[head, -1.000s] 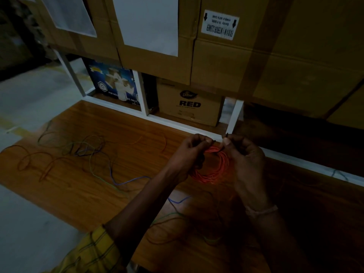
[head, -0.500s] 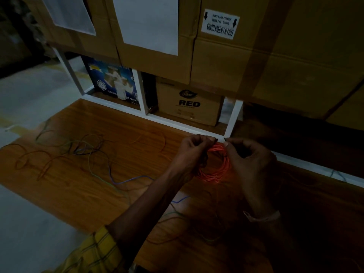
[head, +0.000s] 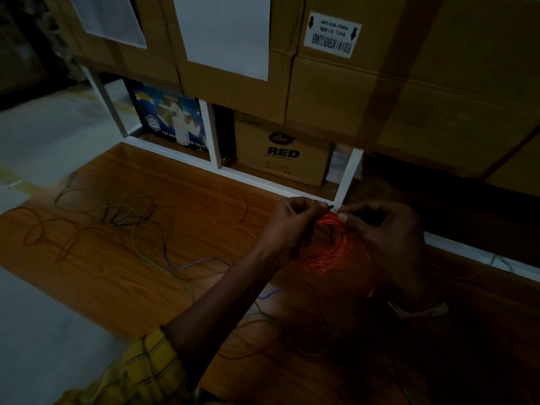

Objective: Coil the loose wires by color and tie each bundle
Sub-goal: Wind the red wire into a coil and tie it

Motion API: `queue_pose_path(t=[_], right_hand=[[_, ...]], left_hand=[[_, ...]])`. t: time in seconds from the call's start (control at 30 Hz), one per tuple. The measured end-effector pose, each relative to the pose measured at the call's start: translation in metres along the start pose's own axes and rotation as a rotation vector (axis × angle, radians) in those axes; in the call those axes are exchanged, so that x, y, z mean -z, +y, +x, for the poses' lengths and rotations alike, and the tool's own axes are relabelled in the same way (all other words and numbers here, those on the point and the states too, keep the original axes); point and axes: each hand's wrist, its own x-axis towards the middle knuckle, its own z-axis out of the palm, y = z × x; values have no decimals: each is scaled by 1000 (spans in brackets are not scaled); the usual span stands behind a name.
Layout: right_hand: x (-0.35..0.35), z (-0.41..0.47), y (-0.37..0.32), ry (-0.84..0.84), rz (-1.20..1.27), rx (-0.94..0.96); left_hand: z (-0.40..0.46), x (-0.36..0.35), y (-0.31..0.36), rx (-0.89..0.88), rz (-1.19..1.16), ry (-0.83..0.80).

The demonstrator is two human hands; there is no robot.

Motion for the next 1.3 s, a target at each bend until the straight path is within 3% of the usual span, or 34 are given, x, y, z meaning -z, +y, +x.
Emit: queue_pose_path(t=[1.3], right_hand=[[-11, -8, 12, 45, 67, 22]], left_hand=[[-5, -1, 1, 19, 64, 4]])
